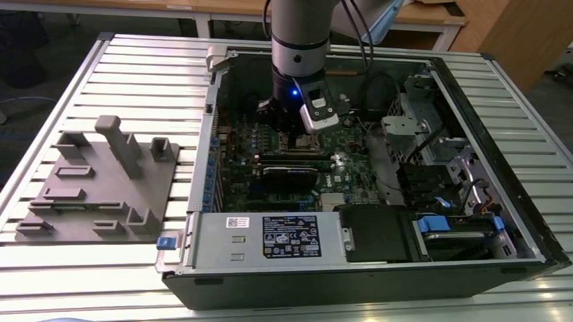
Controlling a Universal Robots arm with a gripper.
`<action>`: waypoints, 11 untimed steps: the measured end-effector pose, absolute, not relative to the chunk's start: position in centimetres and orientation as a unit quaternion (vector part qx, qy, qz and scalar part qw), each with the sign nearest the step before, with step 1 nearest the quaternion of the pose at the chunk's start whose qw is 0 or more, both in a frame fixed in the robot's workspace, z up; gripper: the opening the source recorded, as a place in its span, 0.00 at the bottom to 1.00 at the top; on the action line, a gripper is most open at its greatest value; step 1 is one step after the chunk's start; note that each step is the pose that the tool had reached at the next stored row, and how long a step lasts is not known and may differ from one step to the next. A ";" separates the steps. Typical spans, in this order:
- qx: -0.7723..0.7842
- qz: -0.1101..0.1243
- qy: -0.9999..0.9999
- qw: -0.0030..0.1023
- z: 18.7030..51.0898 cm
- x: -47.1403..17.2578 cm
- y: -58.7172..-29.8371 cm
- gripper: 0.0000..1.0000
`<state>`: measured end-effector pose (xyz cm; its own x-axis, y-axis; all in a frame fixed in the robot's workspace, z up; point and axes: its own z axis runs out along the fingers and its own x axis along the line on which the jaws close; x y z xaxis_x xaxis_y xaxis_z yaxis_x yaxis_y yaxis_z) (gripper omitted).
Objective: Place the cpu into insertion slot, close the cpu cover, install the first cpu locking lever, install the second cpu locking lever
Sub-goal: 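Install the second cpu locking lever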
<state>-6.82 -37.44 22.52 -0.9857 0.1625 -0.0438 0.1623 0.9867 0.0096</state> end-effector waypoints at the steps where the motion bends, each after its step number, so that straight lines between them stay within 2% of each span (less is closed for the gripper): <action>1: 0.081 0.003 0.996 0.022 22.5 -6.8 -37.4 0.10; 11: 0.081 0.003 0.996 0.020 22.3 -7.0 -37.4 0.10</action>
<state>-6.96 -37.44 22.35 -0.9859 0.1625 -0.0403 0.1622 0.9867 0.0092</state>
